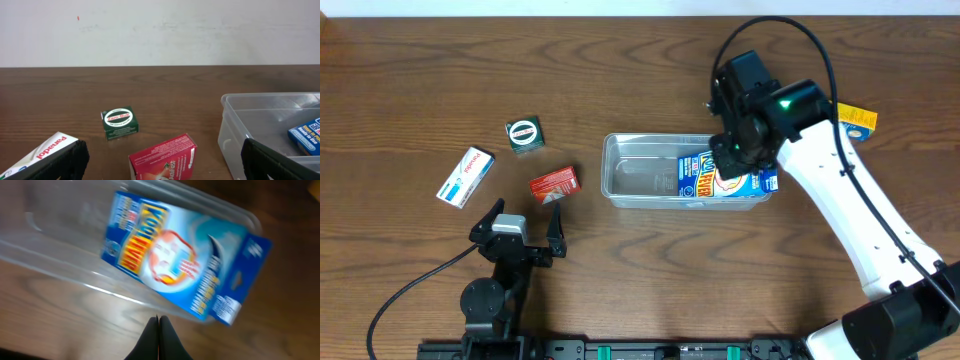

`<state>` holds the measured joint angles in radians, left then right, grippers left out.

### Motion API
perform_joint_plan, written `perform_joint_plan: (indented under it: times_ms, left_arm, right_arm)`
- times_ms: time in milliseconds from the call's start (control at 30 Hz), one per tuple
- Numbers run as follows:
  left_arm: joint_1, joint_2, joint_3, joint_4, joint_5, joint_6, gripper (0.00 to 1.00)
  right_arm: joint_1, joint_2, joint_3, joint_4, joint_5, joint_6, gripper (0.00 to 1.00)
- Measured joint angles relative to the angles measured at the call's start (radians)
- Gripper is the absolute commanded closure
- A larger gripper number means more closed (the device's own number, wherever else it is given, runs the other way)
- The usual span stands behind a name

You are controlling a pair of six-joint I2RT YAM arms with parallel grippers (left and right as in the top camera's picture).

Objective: Pack container
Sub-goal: 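Lower the Koolfever box into the container and tip it flat, then open the right gripper and withdraw it from the container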

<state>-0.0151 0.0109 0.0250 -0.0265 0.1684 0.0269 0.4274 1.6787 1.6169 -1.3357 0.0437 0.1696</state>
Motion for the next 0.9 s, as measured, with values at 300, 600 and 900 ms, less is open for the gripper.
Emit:
perform_joint_plan:
  times_ms: [300, 600, 900]
  left_arm:
    - [0.000, 0.000, 0.000, 0.000, 0.000, 0.000, 0.02]
    - [0.000, 0.000, 0.000, 0.000, 0.000, 0.000, 0.02]
    - [0.000, 0.000, 0.000, 0.000, 0.000, 0.000, 0.02]
  right_arm:
    - [-0.113, 0.000, 0.000, -0.052, 0.043, 0.040, 0.99]
    - [-0.131, 0.000, 0.000, -0.051, 0.062, 0.045, 0.99]
    - [-0.175, 0.000, -0.086, 0.028, 0.069, 0.047, 0.99]
